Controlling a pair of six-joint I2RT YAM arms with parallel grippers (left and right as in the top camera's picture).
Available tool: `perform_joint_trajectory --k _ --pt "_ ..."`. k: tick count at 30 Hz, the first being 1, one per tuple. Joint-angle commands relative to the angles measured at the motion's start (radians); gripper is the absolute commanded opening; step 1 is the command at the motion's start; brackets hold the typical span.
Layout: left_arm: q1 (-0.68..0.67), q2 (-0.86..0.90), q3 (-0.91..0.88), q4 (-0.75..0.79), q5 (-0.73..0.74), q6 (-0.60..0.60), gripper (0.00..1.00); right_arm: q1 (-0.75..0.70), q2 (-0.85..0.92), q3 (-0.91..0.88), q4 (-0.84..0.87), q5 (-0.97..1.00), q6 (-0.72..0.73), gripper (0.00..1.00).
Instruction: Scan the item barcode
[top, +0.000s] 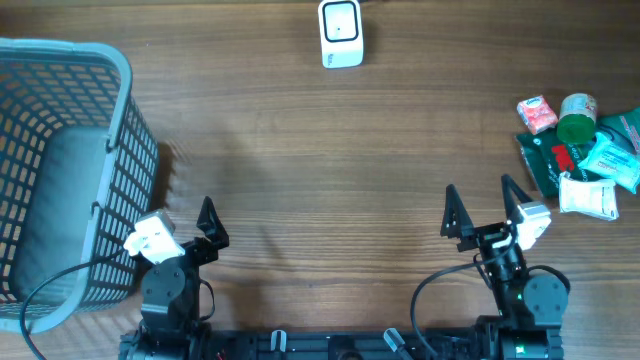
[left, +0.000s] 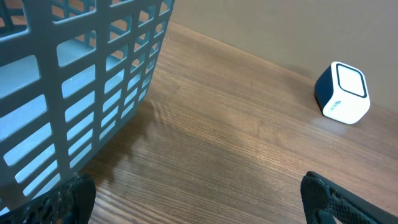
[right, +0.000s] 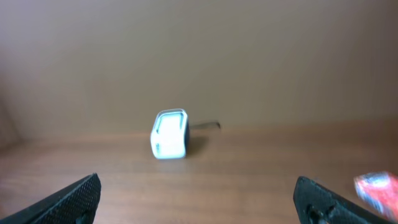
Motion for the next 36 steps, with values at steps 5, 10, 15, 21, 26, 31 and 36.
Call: perform_joint_trajectory --k 5,10,15,21,26,31,36 --pt "-0.001 -0.007 -0.002 0.002 -0.006 -0.005 1.0 0.005 -0.012 -0.001 -0.066 0.058 0.018 1.0" --pt "-0.001 -0.007 -0.002 0.002 -0.006 -0.005 1.0 0.005 -0.011 -0.001 -0.066 0.058 0.018 1.0" --pt "-0.001 -0.007 -0.002 0.002 -0.006 -0.005 1.0 0.005 -0.011 -0.001 -0.066 0.058 0.018 1.0" --pt "-0.001 -0.008 -0.002 0.002 -0.006 -0.005 1.0 0.005 -0.011 -0.001 -0.066 0.058 0.018 1.0" --pt "0.022 -0.01 -0.013 0.069 -0.021 -0.003 1.0 0.005 -0.011 -0.001 -0.066 0.058 0.018 1.0" --pt "0.026 -0.01 -0.122 0.385 0.037 -0.002 1.0 0.005 -0.011 -0.001 -0.066 0.058 0.018 1.0" --pt "0.048 -0.01 -0.122 0.394 0.27 0.277 1.0 0.005 -0.011 -0.001 -0.066 0.058 0.018 1.0"
